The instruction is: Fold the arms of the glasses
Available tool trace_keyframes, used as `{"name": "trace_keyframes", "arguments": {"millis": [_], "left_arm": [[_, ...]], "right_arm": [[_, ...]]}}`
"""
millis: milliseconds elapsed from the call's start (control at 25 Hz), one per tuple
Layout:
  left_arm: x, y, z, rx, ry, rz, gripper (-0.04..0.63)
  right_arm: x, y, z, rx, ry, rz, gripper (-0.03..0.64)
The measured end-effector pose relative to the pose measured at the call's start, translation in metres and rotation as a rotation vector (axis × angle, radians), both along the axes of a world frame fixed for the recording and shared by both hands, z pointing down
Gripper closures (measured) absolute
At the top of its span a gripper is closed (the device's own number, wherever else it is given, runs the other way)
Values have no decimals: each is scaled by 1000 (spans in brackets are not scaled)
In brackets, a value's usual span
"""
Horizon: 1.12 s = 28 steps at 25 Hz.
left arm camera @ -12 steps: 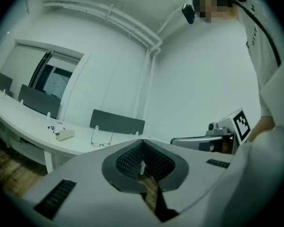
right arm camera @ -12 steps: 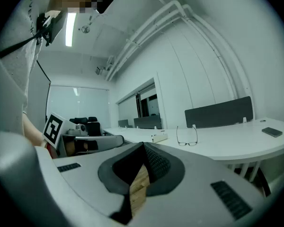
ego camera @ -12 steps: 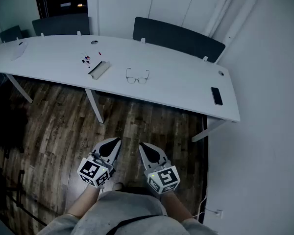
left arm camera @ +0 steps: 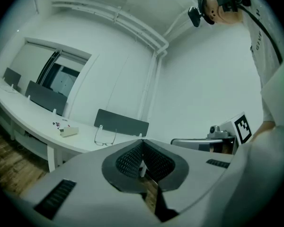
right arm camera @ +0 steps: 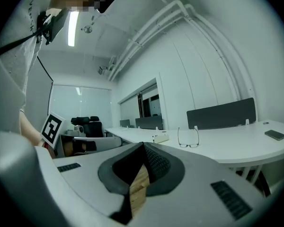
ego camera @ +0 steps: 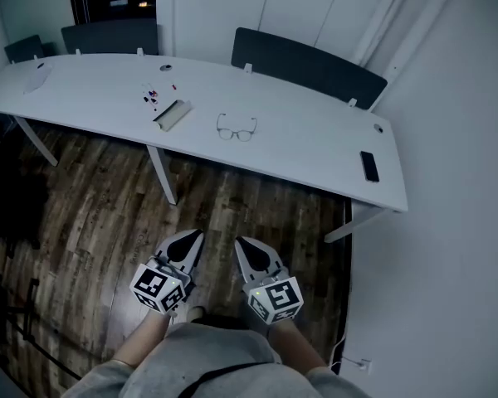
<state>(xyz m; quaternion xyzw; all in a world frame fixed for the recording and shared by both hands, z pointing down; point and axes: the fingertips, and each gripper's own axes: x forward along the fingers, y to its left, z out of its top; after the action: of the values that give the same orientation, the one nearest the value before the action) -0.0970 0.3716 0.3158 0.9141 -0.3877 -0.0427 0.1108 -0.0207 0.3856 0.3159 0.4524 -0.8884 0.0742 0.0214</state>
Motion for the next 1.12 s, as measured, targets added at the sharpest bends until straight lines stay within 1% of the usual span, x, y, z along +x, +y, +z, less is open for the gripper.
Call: {"name": "trace_keyframes", "arguments": {"millis": [240, 440, 520, 680, 760, 920, 1120], "left_arm": [[5, 3, -1, 2, 9, -30, 581], [12, 4, -1, 18, 19, -33, 581], [12, 5, 2, 20, 17, -31, 581], [17, -6, 5, 29, -1, -39, 581], [19, -12, 7, 31, -10, -31, 580], [23, -35, 12, 31, -16, -19, 580], [26, -83, 17, 19, 1, 3, 581]], "right_arm": [[15, 4, 1, 4, -10, 3, 598], [22, 5, 2, 22, -36, -1, 598], [22, 7, 5, 14, -46, -7, 598], [20, 0, 13, -27, -16, -43, 598], [17, -3, 15, -32, -1, -64, 598], [17, -27, 20, -36, -9, -63, 598], [21, -75, 26, -55, -13, -32, 598]]}}
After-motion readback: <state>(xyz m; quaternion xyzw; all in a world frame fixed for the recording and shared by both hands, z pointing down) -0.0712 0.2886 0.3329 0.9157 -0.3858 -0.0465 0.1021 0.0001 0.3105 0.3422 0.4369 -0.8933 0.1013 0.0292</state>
